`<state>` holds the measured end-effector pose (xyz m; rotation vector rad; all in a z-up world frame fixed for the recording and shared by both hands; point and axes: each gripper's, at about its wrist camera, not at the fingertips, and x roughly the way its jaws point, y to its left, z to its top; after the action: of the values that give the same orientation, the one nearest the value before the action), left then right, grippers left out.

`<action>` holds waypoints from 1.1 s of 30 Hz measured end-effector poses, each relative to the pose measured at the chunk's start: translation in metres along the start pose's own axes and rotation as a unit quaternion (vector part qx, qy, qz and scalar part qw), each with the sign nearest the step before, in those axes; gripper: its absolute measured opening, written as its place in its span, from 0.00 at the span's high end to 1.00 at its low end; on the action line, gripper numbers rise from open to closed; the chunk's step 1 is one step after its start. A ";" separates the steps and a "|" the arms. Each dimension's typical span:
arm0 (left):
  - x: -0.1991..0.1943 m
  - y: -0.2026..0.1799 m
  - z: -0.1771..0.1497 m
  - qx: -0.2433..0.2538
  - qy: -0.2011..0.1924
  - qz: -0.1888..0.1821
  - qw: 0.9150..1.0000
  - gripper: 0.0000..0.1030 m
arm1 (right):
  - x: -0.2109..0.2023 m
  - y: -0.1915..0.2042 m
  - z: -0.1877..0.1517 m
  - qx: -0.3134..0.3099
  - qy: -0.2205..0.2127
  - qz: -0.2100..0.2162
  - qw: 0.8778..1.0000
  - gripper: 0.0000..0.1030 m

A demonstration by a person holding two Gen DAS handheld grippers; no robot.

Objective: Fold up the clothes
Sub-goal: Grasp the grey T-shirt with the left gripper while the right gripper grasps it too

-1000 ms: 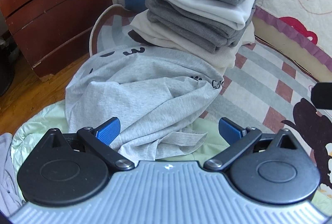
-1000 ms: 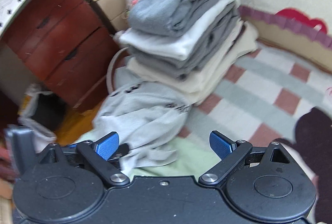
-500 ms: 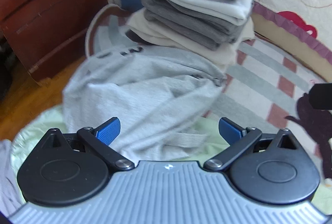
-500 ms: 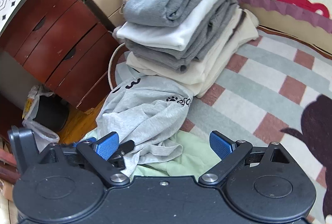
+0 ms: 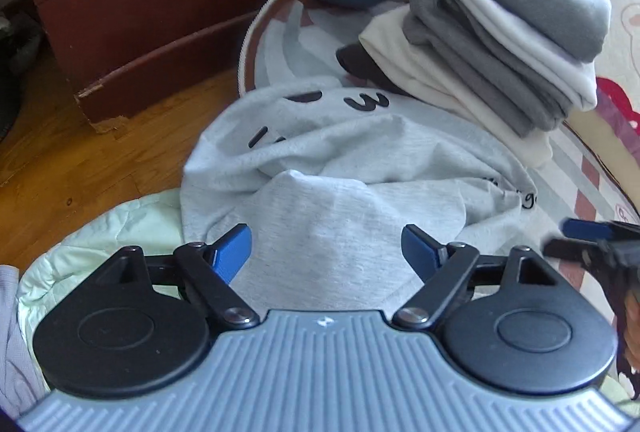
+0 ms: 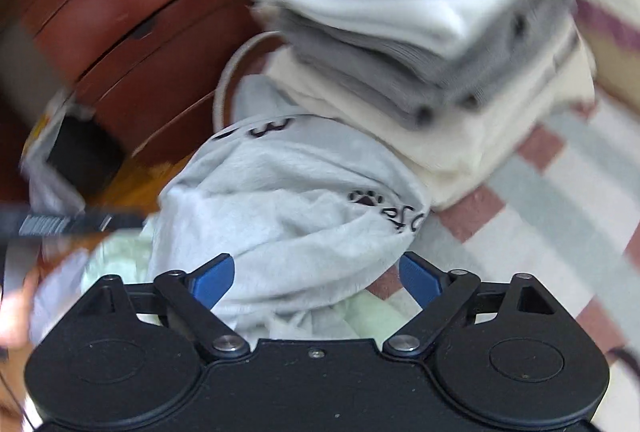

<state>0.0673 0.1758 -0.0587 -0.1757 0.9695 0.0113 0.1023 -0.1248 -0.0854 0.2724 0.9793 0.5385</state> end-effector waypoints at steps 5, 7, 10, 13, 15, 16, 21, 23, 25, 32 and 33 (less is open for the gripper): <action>0.035 -0.004 0.007 0.012 0.034 0.012 0.999 0.18 | 0.027 -0.053 0.004 0.137 0.008 0.038 0.990 0.45; 0.053 -0.003 0.013 -0.001 0.060 0.013 0.998 0.18 | 0.032 -0.065 0.003 0.157 0.000 0.031 0.987 0.54; 0.063 -0.010 0.022 0.007 0.064 0.026 0.998 0.18 | 0.038 -0.077 0.005 0.174 -0.005 0.020 0.985 0.63; 0.075 -0.014 0.032 0.018 0.065 0.025 0.997 0.17 | 0.037 -0.080 0.002 0.189 0.005 0.025 0.982 0.57; 0.093 -0.011 0.037 -0.001 0.088 0.049 0.995 0.08 | 0.030 -0.079 -0.009 0.203 0.008 0.037 0.978 0.43; 0.100 -0.009 0.038 -0.014 0.099 0.060 0.993 0.05 | 0.025 -0.079 -0.017 0.210 0.009 0.047 0.977 0.37; 0.110 0.004 0.031 -0.096 0.150 0.012 0.984 0.02 | 0.009 -0.088 -0.053 0.253 0.021 0.126 0.959 0.35; 0.110 0.010 0.024 -0.131 0.159 -0.004 0.979 0.00 | 0.019 -0.090 -0.050 0.259 0.018 0.130 0.957 0.32; 0.115 0.013 0.014 -0.160 0.162 -0.007 0.974 0.00 | 0.030 -0.092 -0.044 0.263 0.015 0.133 0.955 0.29; 0.110 -0.003 -0.001 -0.139 0.107 -0.006 0.984 0.41 | 0.105 -0.081 -0.022 0.262 0.008 0.111 0.959 0.58; 0.100 -0.009 -0.002 -0.118 0.091 -0.013 0.989 0.47 | 0.112 -0.076 -0.024 0.241 0.027 0.139 0.960 0.84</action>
<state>0.1228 0.1602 -0.1411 -0.4118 1.1483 0.0881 0.1545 -0.1275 -0.2122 0.8458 1.1255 0.5581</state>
